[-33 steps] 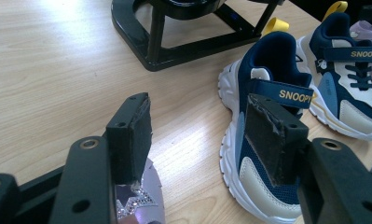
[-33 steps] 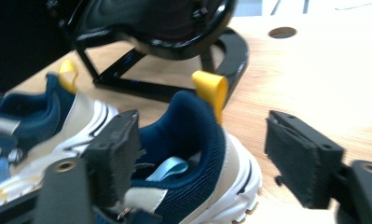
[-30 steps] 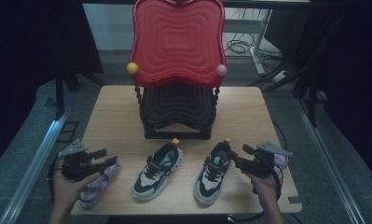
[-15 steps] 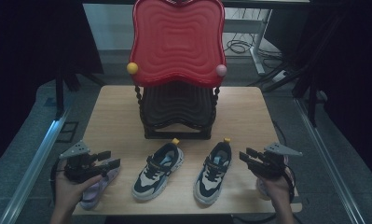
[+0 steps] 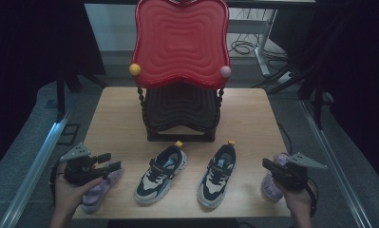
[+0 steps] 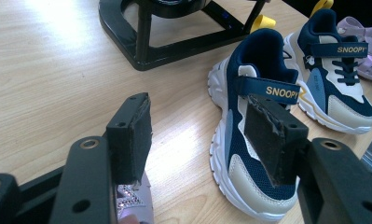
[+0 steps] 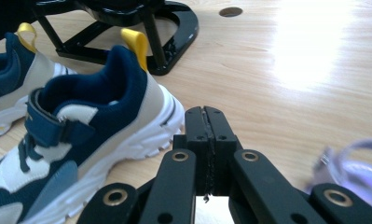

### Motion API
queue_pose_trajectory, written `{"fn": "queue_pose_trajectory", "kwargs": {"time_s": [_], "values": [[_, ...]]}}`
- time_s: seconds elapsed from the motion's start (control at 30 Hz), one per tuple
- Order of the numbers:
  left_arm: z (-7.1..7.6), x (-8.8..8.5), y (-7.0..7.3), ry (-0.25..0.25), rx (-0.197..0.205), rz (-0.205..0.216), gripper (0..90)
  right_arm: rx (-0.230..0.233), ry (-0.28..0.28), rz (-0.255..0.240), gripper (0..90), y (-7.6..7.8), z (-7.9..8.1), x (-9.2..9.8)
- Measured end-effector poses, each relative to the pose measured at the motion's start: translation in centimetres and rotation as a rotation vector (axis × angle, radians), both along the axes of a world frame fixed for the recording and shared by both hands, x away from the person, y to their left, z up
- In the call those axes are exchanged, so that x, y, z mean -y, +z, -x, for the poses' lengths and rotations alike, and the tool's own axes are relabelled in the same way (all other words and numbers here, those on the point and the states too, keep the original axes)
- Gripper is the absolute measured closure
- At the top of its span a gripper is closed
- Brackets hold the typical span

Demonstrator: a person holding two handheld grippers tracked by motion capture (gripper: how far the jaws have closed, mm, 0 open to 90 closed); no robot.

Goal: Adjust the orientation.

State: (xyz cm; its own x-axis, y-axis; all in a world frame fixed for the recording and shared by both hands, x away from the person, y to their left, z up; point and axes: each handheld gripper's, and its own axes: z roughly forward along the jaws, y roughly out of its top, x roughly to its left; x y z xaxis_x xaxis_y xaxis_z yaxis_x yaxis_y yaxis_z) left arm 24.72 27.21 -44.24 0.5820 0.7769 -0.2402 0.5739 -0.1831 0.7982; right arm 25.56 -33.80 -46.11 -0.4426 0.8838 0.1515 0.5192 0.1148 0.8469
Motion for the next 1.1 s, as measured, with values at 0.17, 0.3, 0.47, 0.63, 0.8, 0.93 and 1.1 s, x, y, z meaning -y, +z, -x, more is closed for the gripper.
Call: {"fn": "queue_pose_trajectory", "kwargs": {"time_s": [0.17, 0.3, 0.47, 0.63, 0.8, 0.93, 1.1], "values": [[0.1, -0.2, -0.1, 0.009, -0.005, 0.003, 41.1, 0.016, -0.010, -0.002, 89.8, -0.3, 1.1, 1.8], [0.1, -0.3, -0.3, 0.016, -0.012, -0.001, 41.1, 0.010, -0.035, 0.006, 89.7, -0.7, 1.7, 3.1], [0.1, -0.2, -0.3, 0.013, -0.014, -0.003, 41.1, -0.006, -0.061, 0.017, 89.8, -1.4, 2.2, 4.5], [-0.1, -0.2, -0.6, 0.016, -0.026, -0.008, 41.1, -0.005, -0.074, 0.025, 89.8, -1.5, 2.6, 5.2], [0.0, -0.4, -0.6, 0.022, -0.024, -0.006, 41.1, -0.028, -0.089, 0.038, 89.8, -2.2, 3.2, 6.2], [0.0, -0.6, -0.6, 0.026, -0.024, -0.004, 41.1, -0.039, -0.093, 0.046, 89.8, -2.6, 3.5, 6.6], [0.0, -0.5, -0.6, 0.022, -0.028, -0.008, 41.1, -0.064, -0.096, 0.064, 89.8, -3.3, 4.2, 7.2]]}}
